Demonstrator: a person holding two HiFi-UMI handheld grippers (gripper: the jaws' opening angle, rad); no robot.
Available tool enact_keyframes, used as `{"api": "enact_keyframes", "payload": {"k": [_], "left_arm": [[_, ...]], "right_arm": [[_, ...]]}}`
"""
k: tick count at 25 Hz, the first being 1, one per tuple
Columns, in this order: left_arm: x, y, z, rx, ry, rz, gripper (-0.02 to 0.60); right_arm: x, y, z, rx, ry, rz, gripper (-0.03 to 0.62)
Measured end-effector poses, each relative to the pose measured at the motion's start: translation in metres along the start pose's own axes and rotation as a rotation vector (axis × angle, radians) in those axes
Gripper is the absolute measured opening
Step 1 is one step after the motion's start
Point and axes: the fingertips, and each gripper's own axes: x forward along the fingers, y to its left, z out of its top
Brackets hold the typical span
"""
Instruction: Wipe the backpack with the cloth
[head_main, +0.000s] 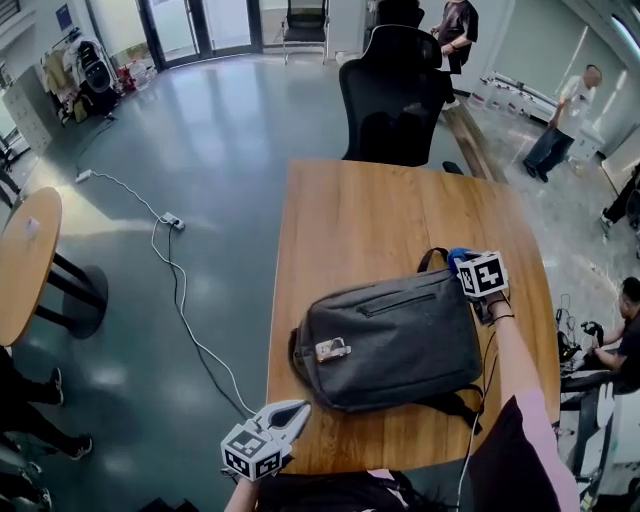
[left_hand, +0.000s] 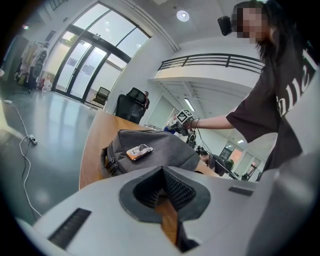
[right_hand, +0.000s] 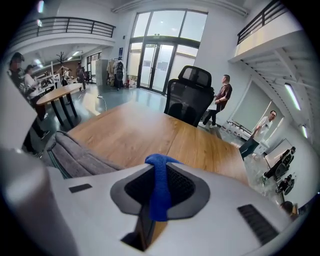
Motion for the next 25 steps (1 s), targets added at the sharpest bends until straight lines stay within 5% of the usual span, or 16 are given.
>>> {"api": "enact_keyframes", "payload": {"k": [25], "left_arm": [[-0.070,0.062,0.003,-0.032,-0.083,0.026,0.000]], "right_arm": [[0.004,0.258,0.079,-0.247,-0.005,0.321,0.063]]}}
